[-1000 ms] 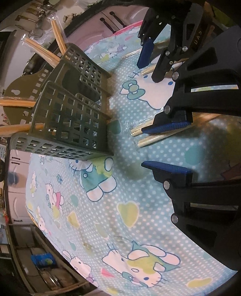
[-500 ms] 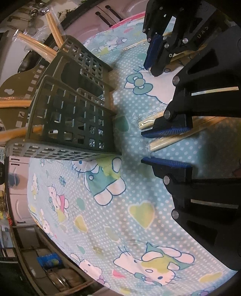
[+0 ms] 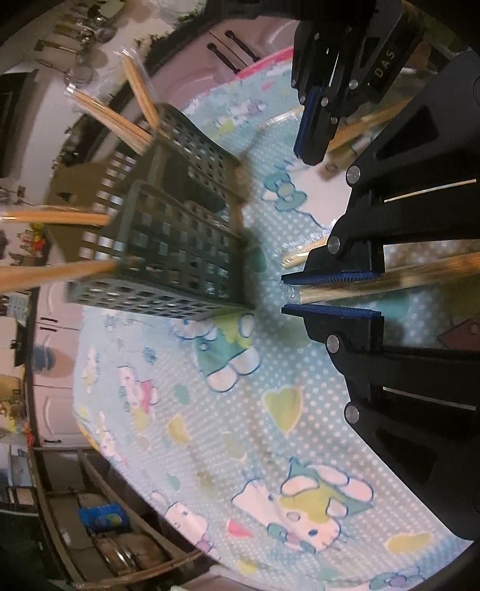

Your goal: Organize utensils

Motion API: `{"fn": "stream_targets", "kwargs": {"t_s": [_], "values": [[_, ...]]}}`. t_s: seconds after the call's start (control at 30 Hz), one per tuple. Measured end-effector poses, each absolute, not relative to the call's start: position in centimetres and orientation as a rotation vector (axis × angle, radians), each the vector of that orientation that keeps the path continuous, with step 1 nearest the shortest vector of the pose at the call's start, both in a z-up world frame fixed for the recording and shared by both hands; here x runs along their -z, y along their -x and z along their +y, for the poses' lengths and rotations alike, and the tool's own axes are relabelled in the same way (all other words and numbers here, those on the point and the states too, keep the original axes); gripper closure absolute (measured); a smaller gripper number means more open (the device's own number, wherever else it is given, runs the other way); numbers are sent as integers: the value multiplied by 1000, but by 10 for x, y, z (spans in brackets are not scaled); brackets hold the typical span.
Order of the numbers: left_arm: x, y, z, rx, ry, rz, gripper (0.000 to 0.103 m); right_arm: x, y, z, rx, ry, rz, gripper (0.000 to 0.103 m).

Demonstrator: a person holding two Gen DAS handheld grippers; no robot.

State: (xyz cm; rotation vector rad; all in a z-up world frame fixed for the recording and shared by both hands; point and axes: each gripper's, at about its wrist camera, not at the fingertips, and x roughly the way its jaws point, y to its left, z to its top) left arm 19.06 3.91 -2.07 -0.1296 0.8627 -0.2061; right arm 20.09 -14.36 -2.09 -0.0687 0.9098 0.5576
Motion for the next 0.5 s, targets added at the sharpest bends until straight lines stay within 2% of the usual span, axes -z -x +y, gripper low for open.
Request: {"fn": "stream_targets", "kwargs": {"t_s": [0.5], "values": [[-73, -164, 44, 228, 161, 624, 100, -66, -180, -159, -626, 27, 644, 98]]}}
